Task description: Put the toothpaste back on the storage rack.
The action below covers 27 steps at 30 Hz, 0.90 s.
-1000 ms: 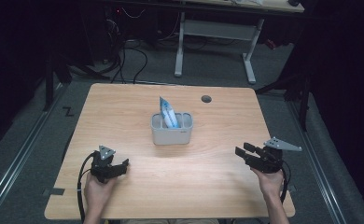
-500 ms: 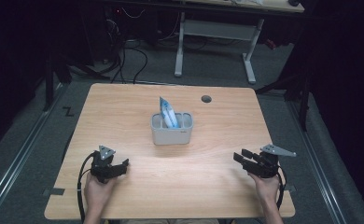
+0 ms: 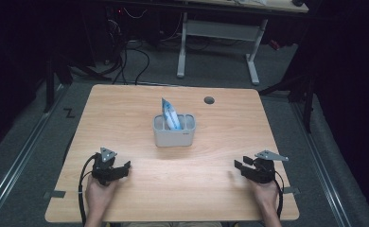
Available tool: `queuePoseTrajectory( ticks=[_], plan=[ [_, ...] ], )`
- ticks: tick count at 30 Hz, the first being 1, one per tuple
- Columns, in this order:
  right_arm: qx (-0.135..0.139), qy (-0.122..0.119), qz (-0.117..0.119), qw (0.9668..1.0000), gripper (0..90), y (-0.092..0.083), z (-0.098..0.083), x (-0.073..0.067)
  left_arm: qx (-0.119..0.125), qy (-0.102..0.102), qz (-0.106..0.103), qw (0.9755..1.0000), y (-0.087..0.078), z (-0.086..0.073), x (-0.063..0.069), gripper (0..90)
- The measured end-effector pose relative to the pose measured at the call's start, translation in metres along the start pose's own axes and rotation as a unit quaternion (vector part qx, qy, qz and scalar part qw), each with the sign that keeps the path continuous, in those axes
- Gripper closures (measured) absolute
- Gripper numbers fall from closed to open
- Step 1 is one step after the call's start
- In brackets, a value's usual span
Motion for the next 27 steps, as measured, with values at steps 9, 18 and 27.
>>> queuePoseTrajectory(
  ticks=[9, 18, 27],
  plan=[
    [-0.011, -0.021, -0.041, 0.9989, 48.8, 0.012, -0.001, -0.003, 0.000, 0.000, 0.000, 1.0000, 0.000, 0.000, 0.000, 24.5],
    [-0.027, -0.027, -0.072, 0.9967, 43.7, 0.019, -0.002, -0.002, 0.000, 0.000, 0.000, 1.0000, 0.000, 0.000, 0.000, 24.4],
    [-0.037, -0.029, -0.077, 0.9960, 36.2, 0.022, 0.001, -0.002, 0.000, 0.000, 0.001, 1.0000, 0.000, 0.000, 0.000, 24.4]
  ],
)
Point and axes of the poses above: each handheld gripper's, and its own axes: y roughly forward along the jaws, z roughly out of its top, x roughly to its right, the point moved 2 cm from there along y, roughly forward along the jaws, and after that the axes turned 15 degrees about -x, right-handed, at the moved point
